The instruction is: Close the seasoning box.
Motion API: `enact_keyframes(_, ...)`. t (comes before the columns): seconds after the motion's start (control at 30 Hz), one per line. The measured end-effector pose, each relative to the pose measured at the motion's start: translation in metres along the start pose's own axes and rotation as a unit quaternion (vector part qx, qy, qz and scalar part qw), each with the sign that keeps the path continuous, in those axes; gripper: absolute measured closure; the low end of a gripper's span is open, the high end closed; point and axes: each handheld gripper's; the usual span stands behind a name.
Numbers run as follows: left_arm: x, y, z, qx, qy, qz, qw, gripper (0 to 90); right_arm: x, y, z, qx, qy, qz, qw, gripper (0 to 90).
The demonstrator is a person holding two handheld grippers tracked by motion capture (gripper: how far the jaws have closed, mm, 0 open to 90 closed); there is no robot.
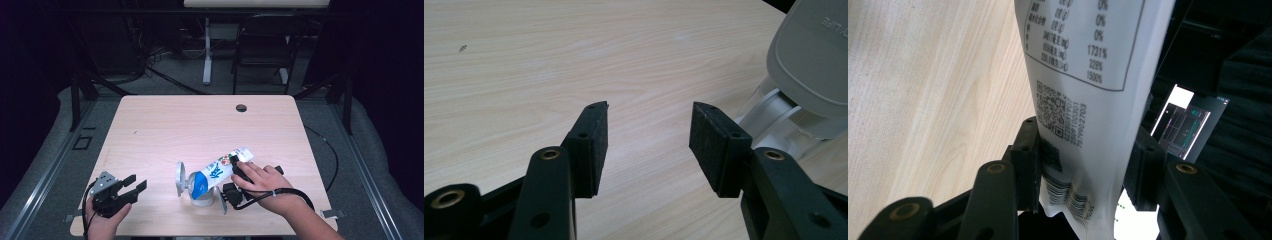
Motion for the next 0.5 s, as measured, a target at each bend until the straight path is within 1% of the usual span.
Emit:
enact_keyframes(0.27,-0.0001,0.0004,0.0001,0.0,0.0,-0.001,1.0,50.3,-0.0009,0.0009,0.0007,0.005,0.007,0.006,0.9999,57.5)
enact_keyframes(0.33,-0.0001,0.0005,0.0002,0.001,0.001,-0.001,1.0,50.3,-0.0011,0.0008,0.0008,0.008,0.009,0.003,0.9999,57.7)
enact_keyframes(0.37,-0.0001,0.0004,0.0001,0.001,0.001,-0.001,1.0,50.3,-0.0015,0.0022,0.0,0.008,0.014,0.009,0.9998,57.8)
enact_keyframes(0.5,-0.0005,0.0005,-0.0004,0.001,-0.001,0.001,1.0,50.3,-0.0015,0.0026,0.0005,0.006,0.011,0.006,0.9999,58.0)
Point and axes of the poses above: each handheld gripper's, and its own axes: y roughly backward along the jaws, x roughly out of its underside, z roughly to its left, and after that the axes turned 5 degrees about z, right-handed
